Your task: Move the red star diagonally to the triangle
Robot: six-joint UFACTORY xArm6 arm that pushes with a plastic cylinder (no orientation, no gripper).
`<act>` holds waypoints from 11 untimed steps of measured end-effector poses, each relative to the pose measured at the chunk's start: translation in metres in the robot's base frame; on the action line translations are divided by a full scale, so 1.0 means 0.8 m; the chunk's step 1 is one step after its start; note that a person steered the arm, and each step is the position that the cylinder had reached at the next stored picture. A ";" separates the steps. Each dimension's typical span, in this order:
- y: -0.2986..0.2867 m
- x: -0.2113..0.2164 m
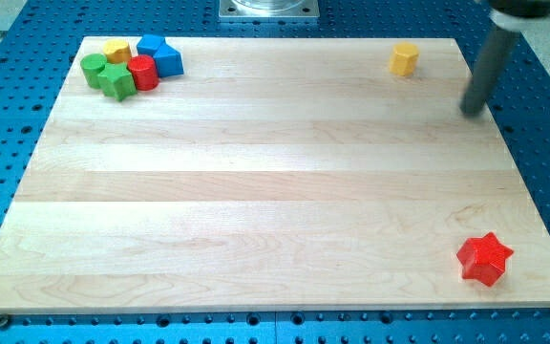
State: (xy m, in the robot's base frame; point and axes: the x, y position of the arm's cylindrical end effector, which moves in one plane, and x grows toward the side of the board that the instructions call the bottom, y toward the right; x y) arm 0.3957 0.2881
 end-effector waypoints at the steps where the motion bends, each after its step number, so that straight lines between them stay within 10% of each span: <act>1: 0.035 0.145; 2: 0.013 0.249; 5: -0.112 0.269; 7: -0.146 0.166; 9: -0.146 0.243; 11: -0.148 0.143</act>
